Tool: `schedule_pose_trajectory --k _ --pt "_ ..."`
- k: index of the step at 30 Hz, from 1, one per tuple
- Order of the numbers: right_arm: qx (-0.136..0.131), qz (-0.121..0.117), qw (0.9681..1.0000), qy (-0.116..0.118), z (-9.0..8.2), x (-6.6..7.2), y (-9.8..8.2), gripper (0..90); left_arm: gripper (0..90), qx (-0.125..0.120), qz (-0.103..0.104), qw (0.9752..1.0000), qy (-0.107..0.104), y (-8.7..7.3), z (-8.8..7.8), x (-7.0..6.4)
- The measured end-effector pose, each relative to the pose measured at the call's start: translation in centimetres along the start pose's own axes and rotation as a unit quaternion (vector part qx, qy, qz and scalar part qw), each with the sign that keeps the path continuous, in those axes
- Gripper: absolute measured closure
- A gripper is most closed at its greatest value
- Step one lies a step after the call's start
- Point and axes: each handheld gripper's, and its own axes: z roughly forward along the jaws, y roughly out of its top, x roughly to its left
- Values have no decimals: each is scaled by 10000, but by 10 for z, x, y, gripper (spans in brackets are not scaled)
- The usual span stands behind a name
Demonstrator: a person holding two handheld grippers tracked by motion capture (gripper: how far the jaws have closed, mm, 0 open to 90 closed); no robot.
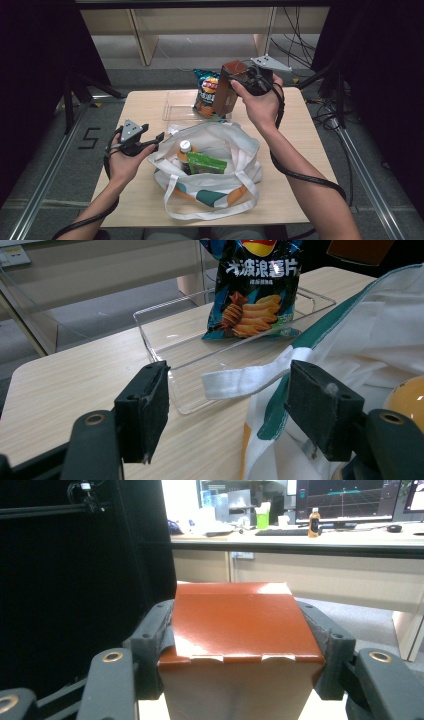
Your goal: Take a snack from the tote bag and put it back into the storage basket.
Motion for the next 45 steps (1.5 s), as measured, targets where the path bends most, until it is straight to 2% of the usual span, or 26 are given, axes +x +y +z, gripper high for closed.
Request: schedule_pose_trajectory --k 2,3,6,12,19,23,24,26,27,33,37,42,45 --pt "-14 -27 10000 -4 1 -1 0 395 327 -20 -2 10000 -14 0 0 0" --pt "11 60 10000 -5 2 0 -1 395 327 -21 -10 10000 -13 0 0 0" --pt "22 -60 10000 -75 7 -2 -4 395 327 -18 -3 10000 -18 0 0 0" --pt "68 -35 9999 -154 12 -1 -7 395 327 4 -6 10000 0 0 0 -1" --pt "70 -117 9996 -246 20 -3 -11 395 327 0 -13 10000 -3 0 0 -1" --pt "138 -36 9995 -289 24 -1 -13 395 327 2 -18 10000 -8 0 0 -1" --pt "116 -115 9995 -281 26 -1 -14 395 327 -2 -18 10000 -8 0 0 -1" --pt "131 -49 9994 -309 27 0 -15 395 327 -1 -20 10000 -9 0 0 -1" --pt "116 -126 9994 -303 29 0 -15 395 327 0 -16 10000 -9 0 0 -1" --pt "152 -147 9990 -386 36 2 -19 395 327 -1 -15 10000 -12 0 0 0" --pt "189 -51 9987 -469 39 4 -22 395 327 -16 -39 10000 -18 0 1 -1" --pt "226 -135 9983 -515 44 2 -25 395 327 -41 -28 10000 -44 0 1 0" --pt "237 13 9983 -540 45 0 -29 395 327 -40 -34 10000 -39 0 1 0"
